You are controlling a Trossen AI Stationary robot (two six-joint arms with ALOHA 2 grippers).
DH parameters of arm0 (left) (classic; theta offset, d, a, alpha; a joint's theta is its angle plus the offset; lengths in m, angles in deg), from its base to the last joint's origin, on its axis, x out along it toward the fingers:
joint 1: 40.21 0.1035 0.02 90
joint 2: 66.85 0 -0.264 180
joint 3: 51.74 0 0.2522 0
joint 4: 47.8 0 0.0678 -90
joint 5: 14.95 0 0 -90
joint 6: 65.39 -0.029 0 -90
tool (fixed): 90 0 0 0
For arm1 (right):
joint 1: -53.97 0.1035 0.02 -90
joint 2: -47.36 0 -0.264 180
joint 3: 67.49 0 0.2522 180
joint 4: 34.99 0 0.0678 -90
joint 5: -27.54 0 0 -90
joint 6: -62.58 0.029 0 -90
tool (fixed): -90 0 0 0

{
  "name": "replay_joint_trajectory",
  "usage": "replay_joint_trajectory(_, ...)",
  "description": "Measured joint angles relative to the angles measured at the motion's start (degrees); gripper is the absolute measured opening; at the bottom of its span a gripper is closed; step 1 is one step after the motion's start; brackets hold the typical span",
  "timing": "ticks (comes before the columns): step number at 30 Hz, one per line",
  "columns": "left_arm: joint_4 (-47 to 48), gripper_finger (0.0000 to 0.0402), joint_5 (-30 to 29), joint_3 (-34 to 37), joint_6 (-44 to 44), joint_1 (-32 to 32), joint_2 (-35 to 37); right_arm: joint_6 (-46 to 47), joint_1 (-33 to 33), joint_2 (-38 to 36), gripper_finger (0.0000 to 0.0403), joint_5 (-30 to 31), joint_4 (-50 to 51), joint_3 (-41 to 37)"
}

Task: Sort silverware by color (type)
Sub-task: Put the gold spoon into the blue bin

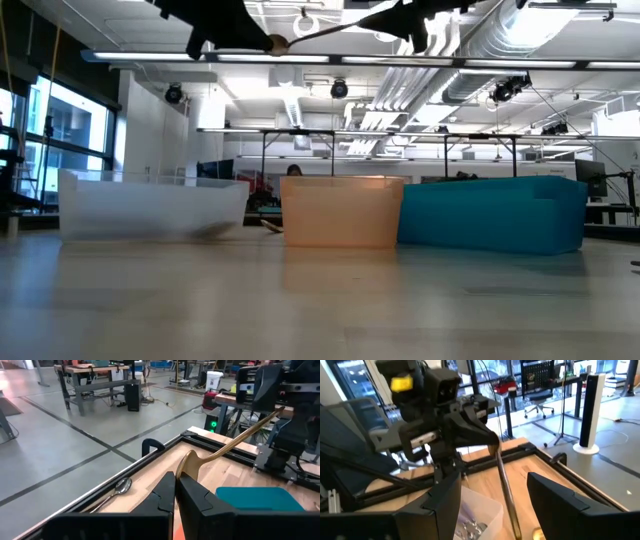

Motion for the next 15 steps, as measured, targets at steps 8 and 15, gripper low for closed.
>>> replay_joint_trajectory(8, -1.75, 0.0000, -1.52, -0.02, -1.70, -0.03, 0.45, 0.67, 0.00, -0.16, 0.0212, 0.00, 1.96, 0.21)
replay_joint_trajectory(15, -1.48, 0.0000, -1.08, -0.02, -1.35, 0.04, 0.44, 0.78, 0.00, -0.16, 0.0173, 1.18, 1.46, 0.21)
